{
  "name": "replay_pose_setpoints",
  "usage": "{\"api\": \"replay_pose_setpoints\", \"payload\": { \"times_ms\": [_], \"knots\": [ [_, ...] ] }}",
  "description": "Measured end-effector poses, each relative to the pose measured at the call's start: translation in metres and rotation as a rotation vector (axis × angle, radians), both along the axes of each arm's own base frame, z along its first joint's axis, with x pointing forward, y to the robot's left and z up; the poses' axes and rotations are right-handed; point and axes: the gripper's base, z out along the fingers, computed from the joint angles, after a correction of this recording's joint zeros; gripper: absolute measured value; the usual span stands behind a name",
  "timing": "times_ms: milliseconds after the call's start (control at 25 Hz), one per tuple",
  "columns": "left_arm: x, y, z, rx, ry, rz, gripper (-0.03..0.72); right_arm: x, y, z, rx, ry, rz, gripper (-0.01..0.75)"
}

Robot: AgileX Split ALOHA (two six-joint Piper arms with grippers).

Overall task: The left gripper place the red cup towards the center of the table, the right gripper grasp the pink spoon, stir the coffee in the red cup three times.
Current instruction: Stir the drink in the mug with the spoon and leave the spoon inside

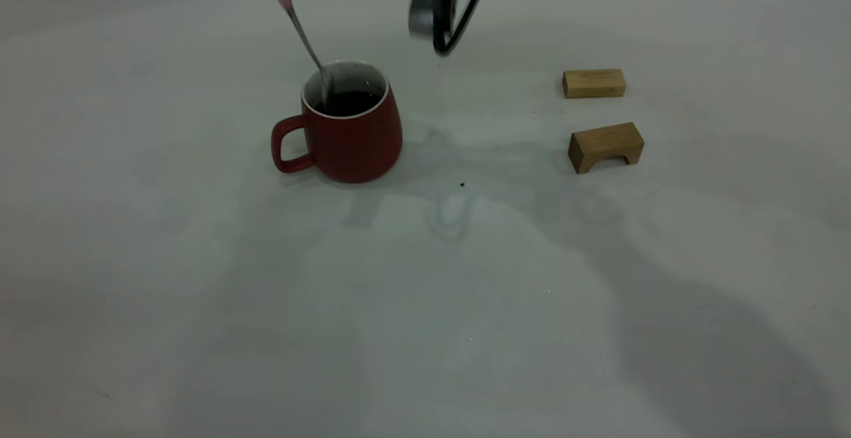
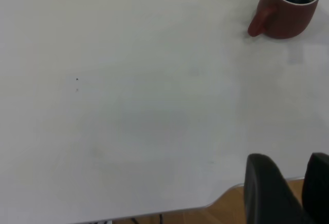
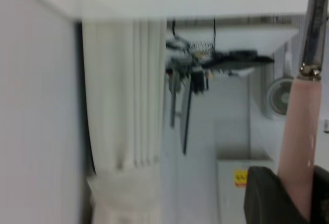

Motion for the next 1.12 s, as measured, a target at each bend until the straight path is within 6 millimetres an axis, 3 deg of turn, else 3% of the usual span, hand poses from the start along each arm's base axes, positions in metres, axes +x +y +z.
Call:
{"api": "replay_pose_setpoints", "payload": {
  "times_ms": [200, 320, 440, 560, 720, 840, 1000, 1120],
  "knots": [
    [0.0, 0.0, 0.0, 0.0, 0.0, 0.0, 0.247, 0.005, 0.001, -0.042, -0.048, 0.056, -0.025, 0.148],
    [0.0, 0.0, 0.0, 0.0, 0.0, 0.0, 0.247, 0.012, 0.006, -0.057, -0.044, 0.024, 0.004, 0.148],
    [0.0, 0.0, 0.0, 0.0, 0.0, 0.0, 0.247, 0.02, 0.012, -0.057, -0.03, -0.045, 0.035, 0.148],
    [0.0, 0.0, 0.0, 0.0, 0.0, 0.0, 0.247, 0.028, 0.005, -0.053, -0.041, -0.087, 0.056, 0.148],
    [0.0, 0.0, 0.0, -0.004, 0.0, -0.003, 0.247, 0.035, -0.014, -0.059, -0.071, 0.031, 0.019, 0.148],
    [0.0, 0.0, 0.0, 0.0, 0.0, 0.0, 0.247, 0.032, -0.011, -0.062, -0.073, 0.113, 0.003, 0.148],
    [0.0, 0.0, 0.0, -0.004, 0.0, -0.003, 0.247, 0.024, 0.005, -0.06, -0.079, -0.038, 0.087, 0.148],
    [0.0, 0.0, 0.0, -0.004, 0.0, -0.003, 0.247, 0.027, 0.007, -0.056, -0.076, -0.194, 0.123, 0.148]
  ]
}}
